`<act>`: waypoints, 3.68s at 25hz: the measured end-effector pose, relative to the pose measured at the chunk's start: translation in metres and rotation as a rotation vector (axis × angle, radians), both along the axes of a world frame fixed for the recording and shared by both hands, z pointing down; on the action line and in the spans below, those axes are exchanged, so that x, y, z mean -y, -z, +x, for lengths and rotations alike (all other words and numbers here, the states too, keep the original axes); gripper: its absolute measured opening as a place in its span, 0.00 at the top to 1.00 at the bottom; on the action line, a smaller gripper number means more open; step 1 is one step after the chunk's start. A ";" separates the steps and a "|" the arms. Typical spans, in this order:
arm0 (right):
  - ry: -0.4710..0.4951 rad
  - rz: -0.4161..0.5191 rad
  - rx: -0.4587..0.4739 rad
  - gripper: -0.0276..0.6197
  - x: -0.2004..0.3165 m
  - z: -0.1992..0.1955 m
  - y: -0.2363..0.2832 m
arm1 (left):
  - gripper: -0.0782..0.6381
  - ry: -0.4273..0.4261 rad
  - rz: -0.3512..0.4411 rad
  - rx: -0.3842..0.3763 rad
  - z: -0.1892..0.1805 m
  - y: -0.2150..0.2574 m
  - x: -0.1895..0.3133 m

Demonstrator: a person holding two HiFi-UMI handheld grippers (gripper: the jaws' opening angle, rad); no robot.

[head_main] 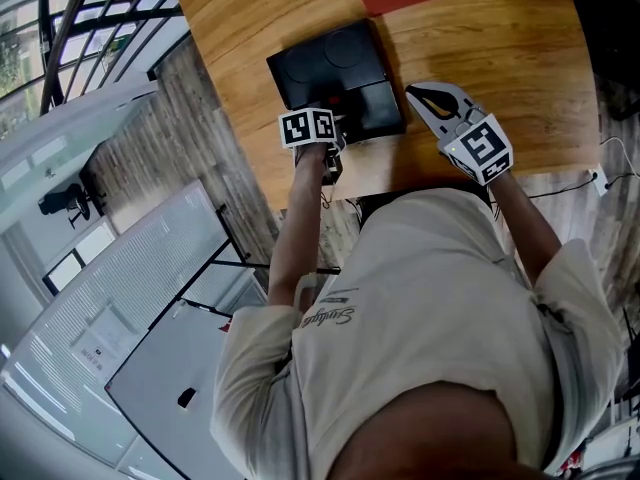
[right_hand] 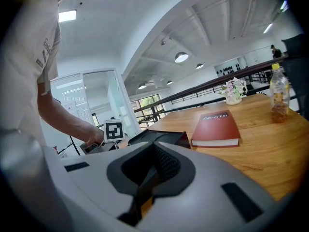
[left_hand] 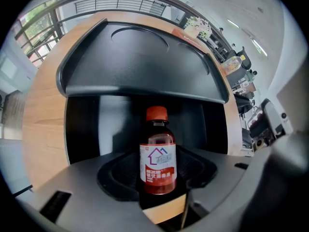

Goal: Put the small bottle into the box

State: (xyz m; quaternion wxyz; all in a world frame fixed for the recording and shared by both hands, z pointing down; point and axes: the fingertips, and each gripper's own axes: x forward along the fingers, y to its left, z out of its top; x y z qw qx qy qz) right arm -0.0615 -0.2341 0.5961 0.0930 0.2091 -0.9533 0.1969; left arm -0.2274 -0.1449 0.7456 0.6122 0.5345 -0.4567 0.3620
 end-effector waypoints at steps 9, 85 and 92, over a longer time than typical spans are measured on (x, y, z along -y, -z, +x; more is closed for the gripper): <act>0.011 0.024 -0.015 0.96 -0.016 -0.003 0.010 | 0.55 0.026 0.073 -0.009 -0.001 0.008 0.004; -0.188 0.495 0.048 0.96 -0.046 -0.074 0.282 | 0.84 -0.100 1.385 0.144 -0.071 0.401 0.030; -0.208 0.472 0.036 0.97 -0.052 -0.073 0.275 | 0.84 -0.089 1.355 0.108 -0.074 0.389 0.025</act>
